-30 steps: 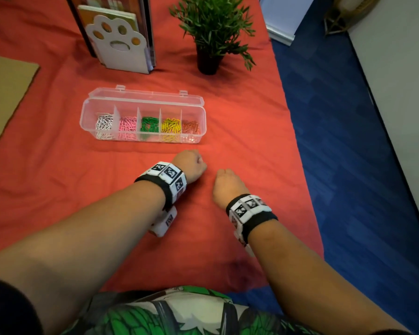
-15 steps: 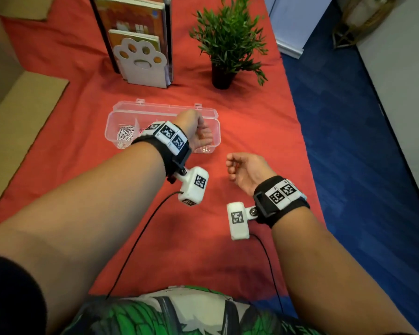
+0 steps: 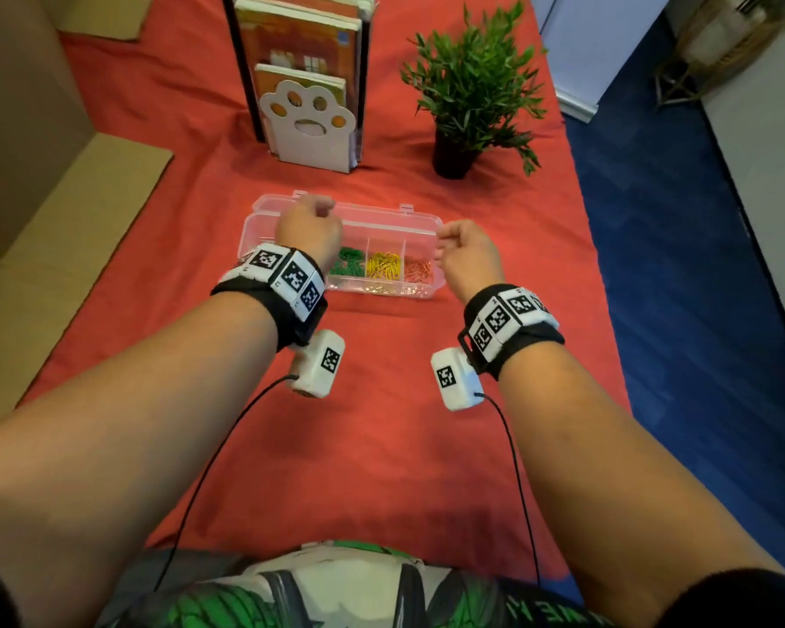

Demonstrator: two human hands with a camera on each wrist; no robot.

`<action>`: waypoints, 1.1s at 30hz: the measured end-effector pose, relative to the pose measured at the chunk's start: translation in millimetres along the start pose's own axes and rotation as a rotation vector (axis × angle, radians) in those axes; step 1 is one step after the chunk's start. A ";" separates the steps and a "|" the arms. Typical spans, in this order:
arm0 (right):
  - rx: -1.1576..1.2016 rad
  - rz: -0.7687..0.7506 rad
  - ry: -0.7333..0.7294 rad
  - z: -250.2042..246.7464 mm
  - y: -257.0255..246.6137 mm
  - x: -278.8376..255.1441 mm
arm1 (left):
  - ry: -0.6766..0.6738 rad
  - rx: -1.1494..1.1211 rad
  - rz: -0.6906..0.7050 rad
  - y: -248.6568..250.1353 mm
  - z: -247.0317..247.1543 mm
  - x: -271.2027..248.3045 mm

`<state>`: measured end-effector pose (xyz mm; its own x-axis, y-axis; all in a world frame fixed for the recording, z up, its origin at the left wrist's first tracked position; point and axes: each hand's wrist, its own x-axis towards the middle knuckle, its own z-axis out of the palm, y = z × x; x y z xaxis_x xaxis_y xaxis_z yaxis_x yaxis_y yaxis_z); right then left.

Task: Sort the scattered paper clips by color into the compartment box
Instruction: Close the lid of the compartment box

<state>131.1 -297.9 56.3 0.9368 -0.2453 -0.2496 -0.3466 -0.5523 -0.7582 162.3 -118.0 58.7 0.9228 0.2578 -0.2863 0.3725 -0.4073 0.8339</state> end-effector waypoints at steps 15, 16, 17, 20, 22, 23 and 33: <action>0.361 0.320 0.010 13.1 3.5 39.4 | -0.086 0.011 -0.163 -67.6 -77.4 31.4; 0.439 0.335 0.018 13.0 3.6 38.5 | -0.089 -0.013 -0.140 -68.2 -76.5 31.8; 0.490 0.325 0.018 12.8 5.0 38.4 | -0.088 -0.036 -0.129 -68.1 -76.4 32.7; 0.525 0.224 -0.010 10.5 5.4 36.8 | -0.102 -0.126 -0.176 -71.5 -75.8 39.0; 0.509 0.179 -0.001 8.9 9.5 35.7 | -0.128 -0.144 -0.223 -73.0 -76.2 43.2; 0.493 0.167 0.011 6.9 13.3 35.3 | -0.127 -0.162 -0.242 -73.9 -76.1 44.8; 0.579 0.072 -0.107 -18.9 11.4 -5.8 | -0.122 -0.232 -0.334 -73.7 -77.9 44.3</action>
<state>120.8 -317.8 60.6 0.9220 -0.1674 -0.3492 -0.3550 -0.0049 -0.9349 168.1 -8.3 21.2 0.7652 0.2312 -0.6009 0.6339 -0.1073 0.7659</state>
